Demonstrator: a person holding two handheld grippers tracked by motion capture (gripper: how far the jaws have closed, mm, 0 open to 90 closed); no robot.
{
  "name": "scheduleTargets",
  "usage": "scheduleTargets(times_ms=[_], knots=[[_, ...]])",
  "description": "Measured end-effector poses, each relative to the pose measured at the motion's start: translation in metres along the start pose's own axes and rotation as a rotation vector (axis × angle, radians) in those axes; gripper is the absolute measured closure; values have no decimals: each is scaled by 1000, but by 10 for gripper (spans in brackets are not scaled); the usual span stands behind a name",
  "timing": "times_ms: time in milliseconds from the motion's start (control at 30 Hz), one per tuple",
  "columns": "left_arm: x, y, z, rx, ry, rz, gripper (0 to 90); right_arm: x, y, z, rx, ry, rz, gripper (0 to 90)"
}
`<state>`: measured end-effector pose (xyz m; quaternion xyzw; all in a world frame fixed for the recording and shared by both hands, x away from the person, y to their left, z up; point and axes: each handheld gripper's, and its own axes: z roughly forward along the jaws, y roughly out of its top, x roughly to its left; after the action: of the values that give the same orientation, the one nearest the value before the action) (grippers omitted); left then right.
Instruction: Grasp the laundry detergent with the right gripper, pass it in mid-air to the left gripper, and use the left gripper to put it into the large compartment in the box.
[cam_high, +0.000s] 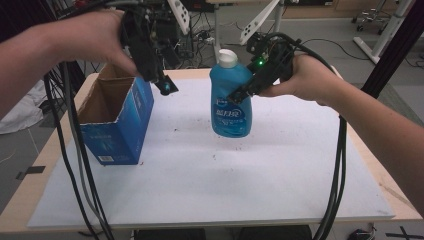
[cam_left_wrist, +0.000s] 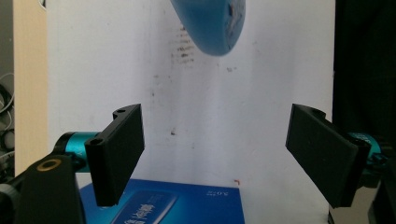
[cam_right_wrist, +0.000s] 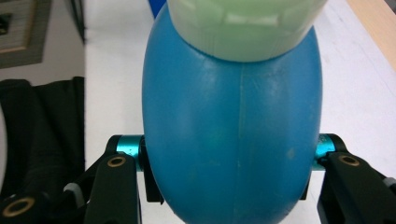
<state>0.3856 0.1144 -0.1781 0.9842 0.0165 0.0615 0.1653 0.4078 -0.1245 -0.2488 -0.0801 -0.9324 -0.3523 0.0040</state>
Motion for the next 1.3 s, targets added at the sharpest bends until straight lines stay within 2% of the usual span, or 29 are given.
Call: scheduleTargets(times_ms=[100,133,167,233,367,567,667,1000,1300], knots=[[6,7,-14,-23,1,6,196,0,6,-3,-18,15,-25,450],[6,7,-14,-23,1,6,196,0,6,-3,-18,15,-25,450],[8,9,-17,-32,-5,9,196,0,10,-5,-21,36,-37,450],[11,13,-23,-52,-15,5,196,1,12,-5,-27,39,-44,450],[15,26,-33,-67,-31,28,196,4,25,-6,-32,50,-79,448],[17,36,-33,-62,-42,50,196,7,36,-6,-33,66,-107,447],[18,42,-33,-54,-43,59,196,9,42,-5,-31,60,-121,447],[18,51,-30,-39,-55,79,196,10,50,-4,-28,62,-125,447],[19,57,-23,-18,-63,81,196,9,54,-2,-23,68,-125,447]])
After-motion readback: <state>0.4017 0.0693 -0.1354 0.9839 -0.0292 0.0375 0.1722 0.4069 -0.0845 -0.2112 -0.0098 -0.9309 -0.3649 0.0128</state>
